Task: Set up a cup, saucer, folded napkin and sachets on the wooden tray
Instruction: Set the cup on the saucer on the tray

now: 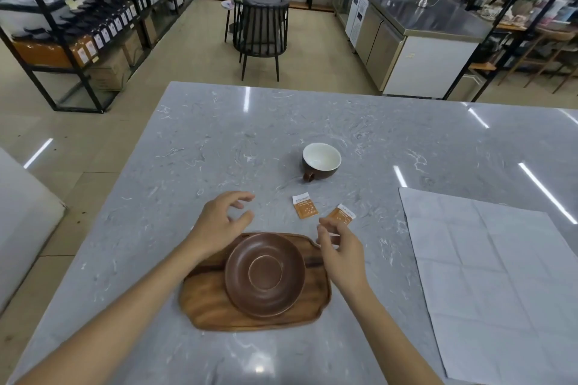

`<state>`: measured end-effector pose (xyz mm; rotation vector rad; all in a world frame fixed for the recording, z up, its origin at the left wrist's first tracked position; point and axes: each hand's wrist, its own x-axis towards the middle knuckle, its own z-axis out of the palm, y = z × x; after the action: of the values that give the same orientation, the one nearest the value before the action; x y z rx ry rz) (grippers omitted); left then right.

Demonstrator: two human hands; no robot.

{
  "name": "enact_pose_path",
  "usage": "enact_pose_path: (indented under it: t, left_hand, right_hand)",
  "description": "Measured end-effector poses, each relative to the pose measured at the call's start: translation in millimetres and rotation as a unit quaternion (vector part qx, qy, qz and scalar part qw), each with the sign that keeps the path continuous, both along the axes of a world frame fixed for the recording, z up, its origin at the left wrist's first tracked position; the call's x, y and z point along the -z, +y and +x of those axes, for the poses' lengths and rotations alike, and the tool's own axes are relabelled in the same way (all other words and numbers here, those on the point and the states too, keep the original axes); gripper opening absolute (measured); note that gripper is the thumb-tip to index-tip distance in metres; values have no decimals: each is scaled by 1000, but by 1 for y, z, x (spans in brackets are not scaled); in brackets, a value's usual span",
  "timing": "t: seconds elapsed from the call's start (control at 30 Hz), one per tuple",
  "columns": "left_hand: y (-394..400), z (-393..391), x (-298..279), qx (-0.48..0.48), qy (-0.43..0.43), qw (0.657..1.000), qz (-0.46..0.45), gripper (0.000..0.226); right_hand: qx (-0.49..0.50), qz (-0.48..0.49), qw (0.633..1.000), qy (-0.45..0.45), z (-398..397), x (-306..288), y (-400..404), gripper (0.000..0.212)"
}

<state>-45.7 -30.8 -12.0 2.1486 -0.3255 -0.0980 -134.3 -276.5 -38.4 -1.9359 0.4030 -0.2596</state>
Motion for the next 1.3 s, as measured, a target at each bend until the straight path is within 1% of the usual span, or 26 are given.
enact_pose_path:
  t: [0.07,0.2,0.3,0.47,0.6,0.73,0.83,0.9,1.07,1.17,1.3]
  left_hand:
    - [-10,27,-7,19,30,999,-21,34]
    - [-26,81,-17,66,54,996,13,41]
    - [-41,120,-19,90,70,993,14,46]
    - [-78,174,-16,128,111,985,11,64]
    - [-112,204,-3,171,156,973,4,78]
    - [-135,228,8,222,186,957,15,91]
    - [-142,239,15,258,204,944,12,85]
    - [-143,243,18,264,204,943,0,80]
    - [-141,241,24,258,198,945,-44,74]
    - [-137,231,24,253,186,948,-50,72]
    - [-125,212,20,234,166,956,-56,75]
  right_hand:
    - [4,9,1000,10,20,-3,-6,14]
    - [-6,17,1000,16,53,-4,-14,12]
    - [4,46,998,36,78,2,-21,12]
    - [35,83,994,53,118,13,-27,15]
    - [45,94,992,65,144,21,-25,16]
    - [42,96,992,70,159,27,-23,13]
    - [40,118,989,79,162,30,-23,12]
    - [39,123,989,77,163,31,-23,13]
    - [32,96,993,54,162,29,-23,19]
    - [26,88,994,59,158,26,-25,21]
    - [6,98,993,71,148,18,-24,20]
